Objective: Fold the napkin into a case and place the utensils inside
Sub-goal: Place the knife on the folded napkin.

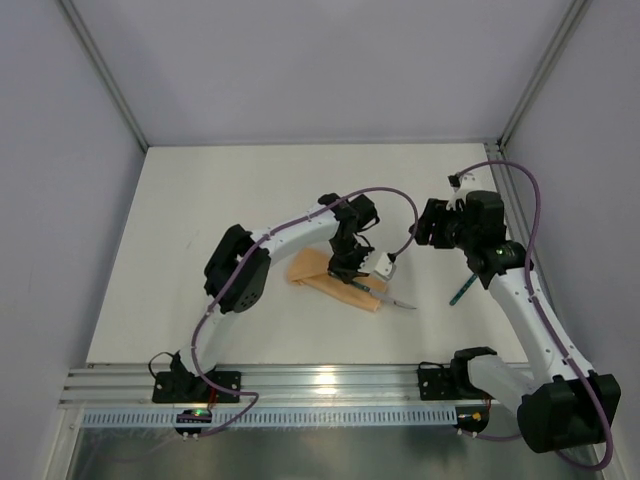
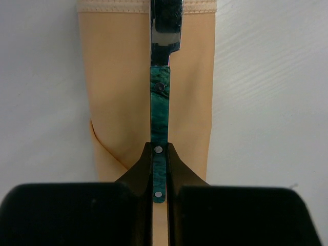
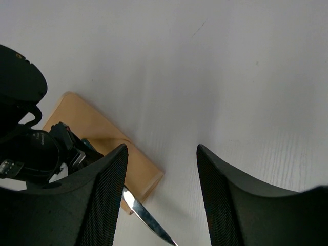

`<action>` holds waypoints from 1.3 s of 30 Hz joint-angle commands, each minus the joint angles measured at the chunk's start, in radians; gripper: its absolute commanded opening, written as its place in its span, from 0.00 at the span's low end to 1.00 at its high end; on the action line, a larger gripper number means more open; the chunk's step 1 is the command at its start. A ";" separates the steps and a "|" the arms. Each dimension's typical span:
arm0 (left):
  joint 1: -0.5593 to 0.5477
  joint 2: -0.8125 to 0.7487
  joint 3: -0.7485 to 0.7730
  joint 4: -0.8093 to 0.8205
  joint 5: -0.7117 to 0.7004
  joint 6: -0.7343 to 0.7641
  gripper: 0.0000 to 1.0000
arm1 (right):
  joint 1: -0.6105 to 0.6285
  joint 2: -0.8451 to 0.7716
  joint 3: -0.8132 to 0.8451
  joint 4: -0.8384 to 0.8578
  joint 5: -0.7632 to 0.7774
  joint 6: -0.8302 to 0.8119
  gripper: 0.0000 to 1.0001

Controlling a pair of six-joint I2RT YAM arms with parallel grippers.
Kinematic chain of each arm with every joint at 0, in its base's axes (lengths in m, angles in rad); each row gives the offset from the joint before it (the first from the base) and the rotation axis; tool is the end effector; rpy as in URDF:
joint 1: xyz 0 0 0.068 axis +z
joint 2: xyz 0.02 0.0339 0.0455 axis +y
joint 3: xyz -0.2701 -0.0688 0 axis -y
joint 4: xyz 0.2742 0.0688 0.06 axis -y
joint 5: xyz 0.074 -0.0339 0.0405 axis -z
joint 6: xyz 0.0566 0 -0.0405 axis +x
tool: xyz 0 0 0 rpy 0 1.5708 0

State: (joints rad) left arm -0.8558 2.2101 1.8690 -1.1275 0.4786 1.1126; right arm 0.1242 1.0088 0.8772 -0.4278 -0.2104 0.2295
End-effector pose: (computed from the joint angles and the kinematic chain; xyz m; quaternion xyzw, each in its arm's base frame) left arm 0.2900 -0.3737 0.1715 0.8147 0.5270 -0.2284 0.0795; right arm 0.2619 0.0446 0.2969 -0.0050 0.8715 0.1752 0.4581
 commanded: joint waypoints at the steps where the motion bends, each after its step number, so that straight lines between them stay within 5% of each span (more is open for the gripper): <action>1: 0.012 0.003 0.033 -0.023 -0.011 0.052 0.00 | -0.001 0.004 -0.035 0.054 -0.115 -0.033 0.60; 23: 0.006 0.040 -0.008 0.060 -0.038 -0.008 0.00 | -0.001 -0.018 -0.099 0.012 -0.127 -0.016 0.60; 30: 0.017 0.005 -0.074 0.107 -0.112 0.007 0.01 | -0.001 0.014 -0.126 -0.145 -0.106 -0.007 0.64; 39: 0.017 -0.006 -0.080 0.135 -0.146 -0.026 0.18 | 0.003 0.054 -0.184 -0.273 -0.127 0.125 0.59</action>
State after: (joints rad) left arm -0.8463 2.2337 1.8076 -1.0210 0.3775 1.0988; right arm 0.1242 1.0481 0.6777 -0.6346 -0.3283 0.2737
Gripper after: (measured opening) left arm 0.168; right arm 0.594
